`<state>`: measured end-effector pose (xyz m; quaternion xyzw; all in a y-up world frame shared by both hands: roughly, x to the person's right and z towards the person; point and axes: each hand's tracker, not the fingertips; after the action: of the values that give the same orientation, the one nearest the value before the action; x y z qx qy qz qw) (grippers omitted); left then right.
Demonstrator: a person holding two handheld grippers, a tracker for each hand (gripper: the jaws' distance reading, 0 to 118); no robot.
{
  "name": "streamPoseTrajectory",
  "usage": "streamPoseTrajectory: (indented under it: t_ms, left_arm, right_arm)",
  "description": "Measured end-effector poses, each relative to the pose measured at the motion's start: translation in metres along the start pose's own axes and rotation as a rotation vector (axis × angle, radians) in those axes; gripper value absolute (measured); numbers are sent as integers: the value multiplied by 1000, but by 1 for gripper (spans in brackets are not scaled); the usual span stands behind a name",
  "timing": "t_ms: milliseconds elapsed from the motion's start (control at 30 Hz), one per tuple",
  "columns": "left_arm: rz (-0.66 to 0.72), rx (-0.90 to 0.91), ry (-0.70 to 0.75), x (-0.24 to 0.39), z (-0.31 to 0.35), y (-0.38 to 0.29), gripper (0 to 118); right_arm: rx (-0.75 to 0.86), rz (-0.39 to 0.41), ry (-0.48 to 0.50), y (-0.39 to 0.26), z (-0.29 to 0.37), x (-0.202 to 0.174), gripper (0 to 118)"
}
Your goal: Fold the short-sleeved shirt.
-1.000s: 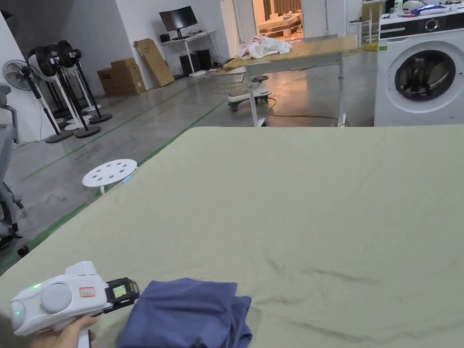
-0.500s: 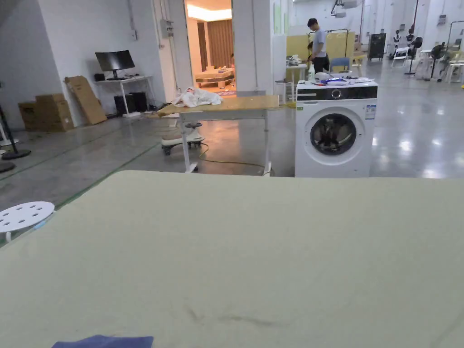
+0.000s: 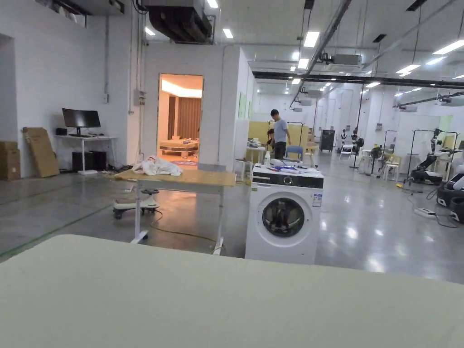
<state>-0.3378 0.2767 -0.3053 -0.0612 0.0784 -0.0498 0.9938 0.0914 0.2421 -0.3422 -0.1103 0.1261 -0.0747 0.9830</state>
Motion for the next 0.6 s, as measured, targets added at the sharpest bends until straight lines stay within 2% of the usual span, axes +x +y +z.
streamPoseTrajectory:
  t_ms: [133, 200, 267, 333, 500, 600]
  left_arm:
    - [-38, 68, -52, 8, 15, 10, 86]
    - [-44, 99, -79, 10, 21, 15, 93]
    - [-44, 126, -91, 13, 24, 21, 105]
    - [-35, 154, -96, 14, 28, 25, 110]
    - [28, 180, -100, 7, 30, 32, 110]
    - [86, 177, -120, 0, 33, 33, 103]
  right_arm:
    - [49, 8, -2, 13, 5, -5, 0]
    - [72, 15, -4, 17, 7, -6, 0]
    - [94, 19, 0, 21, 8, -9, 0]
    - [106, 24, 4, 24, 9, -11, 0]
    - [126, 51, 0, 28, 13, -18, 0]
    - [143, 48, 6, 30, 17, -20, 0]
